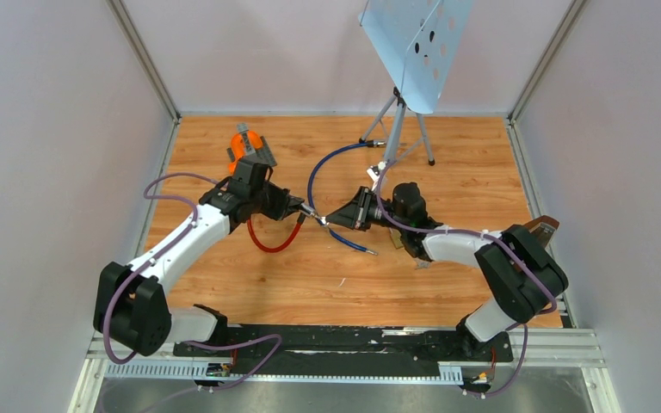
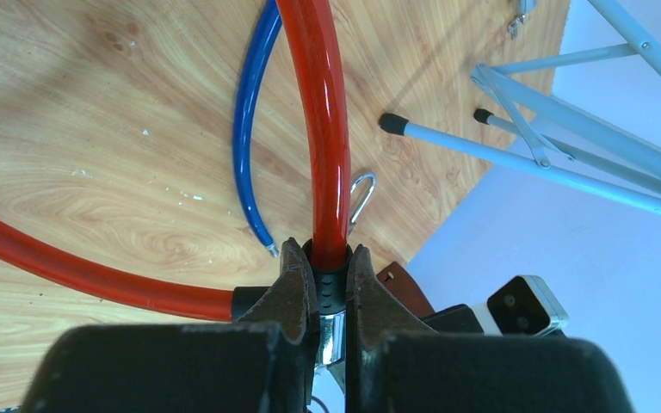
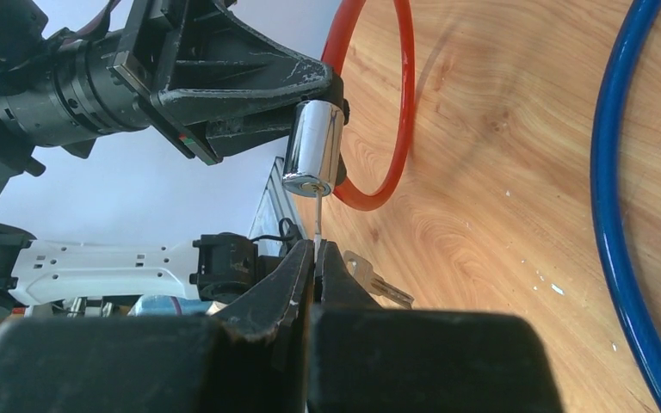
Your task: Unlock with the key
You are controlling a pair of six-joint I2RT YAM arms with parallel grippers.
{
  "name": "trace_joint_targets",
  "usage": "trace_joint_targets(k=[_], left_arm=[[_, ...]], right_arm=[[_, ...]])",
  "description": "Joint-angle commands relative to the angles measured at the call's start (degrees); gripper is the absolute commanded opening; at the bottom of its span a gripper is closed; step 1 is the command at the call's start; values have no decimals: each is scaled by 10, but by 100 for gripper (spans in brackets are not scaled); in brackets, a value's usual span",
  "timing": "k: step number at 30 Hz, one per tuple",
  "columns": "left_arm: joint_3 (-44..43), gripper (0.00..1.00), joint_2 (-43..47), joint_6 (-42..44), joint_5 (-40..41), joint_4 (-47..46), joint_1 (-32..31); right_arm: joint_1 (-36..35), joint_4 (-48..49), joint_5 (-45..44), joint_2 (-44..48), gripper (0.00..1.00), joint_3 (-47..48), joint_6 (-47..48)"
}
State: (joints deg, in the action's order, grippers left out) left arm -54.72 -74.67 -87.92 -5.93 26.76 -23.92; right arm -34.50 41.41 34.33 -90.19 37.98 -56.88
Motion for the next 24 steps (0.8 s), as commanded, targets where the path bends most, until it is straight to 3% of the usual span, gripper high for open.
trace_joint_targets(k=[1, 24], left_arm=[[4, 0, 26, -28, 6, -7, -2], [4, 0, 29, -33, 6, -16, -2]], right_arm=[[-5, 48, -38, 30, 0, -13, 7], [-21, 63, -52, 32, 0, -18, 8]])
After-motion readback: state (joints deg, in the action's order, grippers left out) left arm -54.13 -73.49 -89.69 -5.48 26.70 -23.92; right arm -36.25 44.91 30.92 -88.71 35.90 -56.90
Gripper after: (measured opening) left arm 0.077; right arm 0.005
